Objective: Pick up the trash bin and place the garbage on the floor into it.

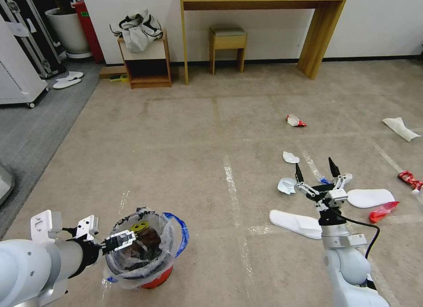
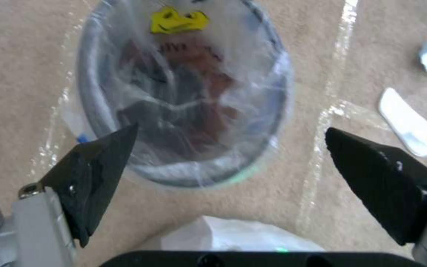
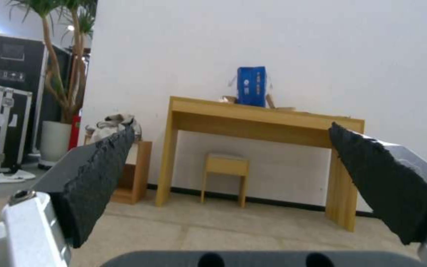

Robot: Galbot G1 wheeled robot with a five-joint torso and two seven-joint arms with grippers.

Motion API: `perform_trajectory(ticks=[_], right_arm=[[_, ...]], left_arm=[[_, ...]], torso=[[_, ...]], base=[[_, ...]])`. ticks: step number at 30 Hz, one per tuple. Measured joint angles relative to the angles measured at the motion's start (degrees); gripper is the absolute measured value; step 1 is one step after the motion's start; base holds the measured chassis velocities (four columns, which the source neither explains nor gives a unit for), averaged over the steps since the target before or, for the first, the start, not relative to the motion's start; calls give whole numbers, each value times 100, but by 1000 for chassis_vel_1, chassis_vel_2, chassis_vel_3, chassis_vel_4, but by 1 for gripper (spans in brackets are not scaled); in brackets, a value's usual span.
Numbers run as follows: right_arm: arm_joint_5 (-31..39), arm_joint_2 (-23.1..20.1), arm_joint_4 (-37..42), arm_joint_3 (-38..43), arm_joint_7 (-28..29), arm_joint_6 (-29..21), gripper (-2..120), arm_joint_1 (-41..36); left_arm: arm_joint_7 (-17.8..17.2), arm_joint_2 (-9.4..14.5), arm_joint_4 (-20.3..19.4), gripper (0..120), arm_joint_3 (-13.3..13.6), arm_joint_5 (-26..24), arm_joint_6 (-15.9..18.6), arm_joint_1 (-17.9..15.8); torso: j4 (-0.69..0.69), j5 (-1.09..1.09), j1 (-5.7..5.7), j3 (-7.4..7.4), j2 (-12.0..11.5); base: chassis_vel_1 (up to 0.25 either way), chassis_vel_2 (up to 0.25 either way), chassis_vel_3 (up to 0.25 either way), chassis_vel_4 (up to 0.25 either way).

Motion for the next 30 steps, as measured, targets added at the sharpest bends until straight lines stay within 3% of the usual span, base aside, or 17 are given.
perform_trajectory(ticks=[8,13,17,20,27,30], right_arm=[[-10,40,-26,3,-6,12,100,-19],[7,39,-70,17,-48,24,100,-21],[11,40,-86,13,-56,28,100,-14],[13,45,-87,-21,-62,29,100,1],[12,37,-102,-30,-70,29,100,-4],[13,32,-102,-31,-73,29,100,-16]], left_arm=[[-18,159,191,100,24,389,111,89],[-242,285,184,100,-102,488,94,133],[-327,283,300,100,-57,586,20,88],[-354,171,620,100,166,768,-44,-110],[-339,119,968,100,355,864,-60,-347],[-296,53,1292,100,593,951,-64,-553]], torso=[[0,0,0,0,0],[-1,0,0,0,0],[-1,1,0,0,0],[-1,0,0,0,0],[-1,0,0,0,0],[-1,0,0,0,0]], base=[[0,0,0,0],[0,0,0,0],[0,0,0,0],[0,0,0,0],[0,0,0,0],[0,0,0,0]])
